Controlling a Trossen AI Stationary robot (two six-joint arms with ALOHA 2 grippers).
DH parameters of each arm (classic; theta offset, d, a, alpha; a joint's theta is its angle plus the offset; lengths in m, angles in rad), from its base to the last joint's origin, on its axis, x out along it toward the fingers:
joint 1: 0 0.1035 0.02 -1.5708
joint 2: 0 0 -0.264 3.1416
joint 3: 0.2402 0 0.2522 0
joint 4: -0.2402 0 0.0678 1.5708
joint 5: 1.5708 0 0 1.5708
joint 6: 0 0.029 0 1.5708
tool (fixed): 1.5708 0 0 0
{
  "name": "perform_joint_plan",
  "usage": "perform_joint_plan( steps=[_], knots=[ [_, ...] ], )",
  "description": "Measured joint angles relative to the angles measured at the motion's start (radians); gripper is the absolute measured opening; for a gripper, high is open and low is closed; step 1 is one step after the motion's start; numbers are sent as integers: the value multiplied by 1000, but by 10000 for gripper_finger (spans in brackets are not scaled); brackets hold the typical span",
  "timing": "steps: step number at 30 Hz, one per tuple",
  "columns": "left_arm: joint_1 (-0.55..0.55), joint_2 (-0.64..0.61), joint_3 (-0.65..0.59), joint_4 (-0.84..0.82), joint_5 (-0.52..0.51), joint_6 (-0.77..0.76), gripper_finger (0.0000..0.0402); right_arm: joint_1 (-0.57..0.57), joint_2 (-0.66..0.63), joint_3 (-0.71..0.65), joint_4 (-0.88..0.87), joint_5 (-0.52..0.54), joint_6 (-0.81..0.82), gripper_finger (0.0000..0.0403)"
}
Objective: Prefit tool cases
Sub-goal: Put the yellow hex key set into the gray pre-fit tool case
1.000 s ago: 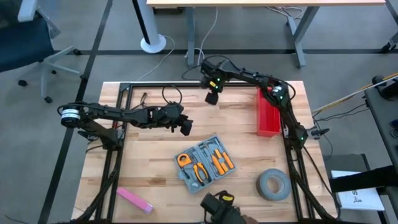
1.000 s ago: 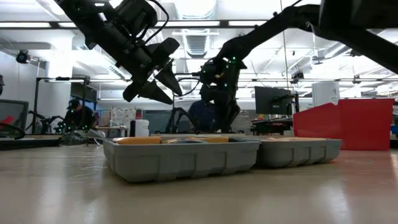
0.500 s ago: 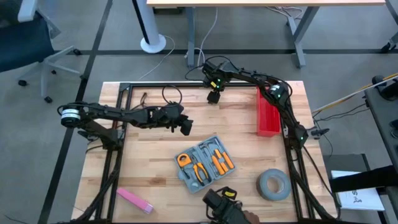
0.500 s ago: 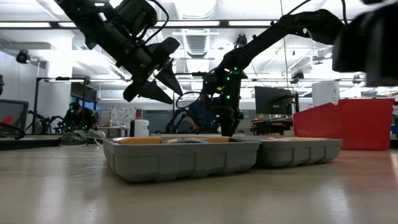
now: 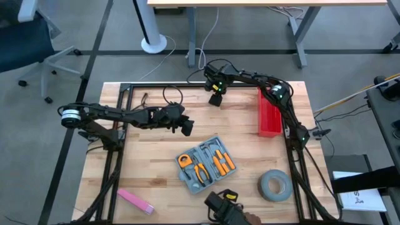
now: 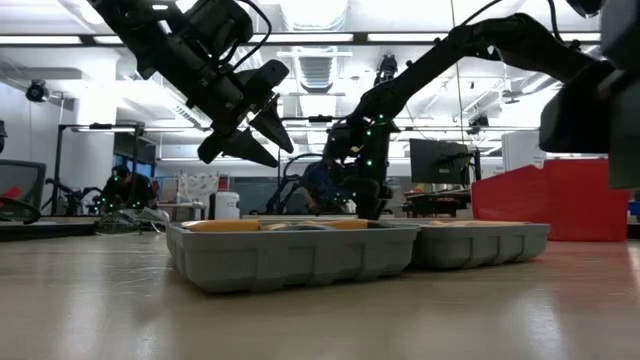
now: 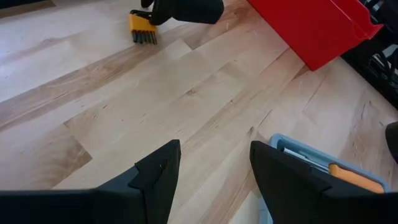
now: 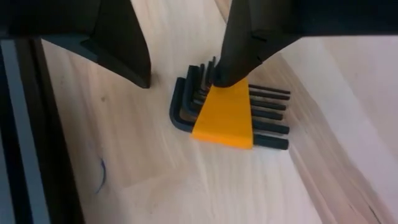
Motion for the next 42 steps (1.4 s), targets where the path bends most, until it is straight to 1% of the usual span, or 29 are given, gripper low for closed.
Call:
perform_joint_plan(
  steps=[4,11,13,22,27,32,38,42],
  knots=[
    [0,0,0,0,0,0,204,0,0,2,10,1,-11,129],
    [0,0,0,-1,0,0,204,0,0,2,8,8,-25,25],
    [0,0,0,-1,0,0,204,0,0,3,5,7,-28,7],
    [0,0,0,-1,0,0,204,2,-2,3,-46,2,-49,1],
    [0,0,0,-1,0,0,204,16,-29,-1,-111,0,-53,0],
    [0,0,0,-5,0,1,204,49,-103,-1,-211,-3,-55,0],
    [2,0,0,-34,-6,15,204,131,-204,-7,-287,-15,-56,0],
    [0,0,0,-57,-11,34,204,199,-263,-10,-316,-98,-55,0]
  ],
)
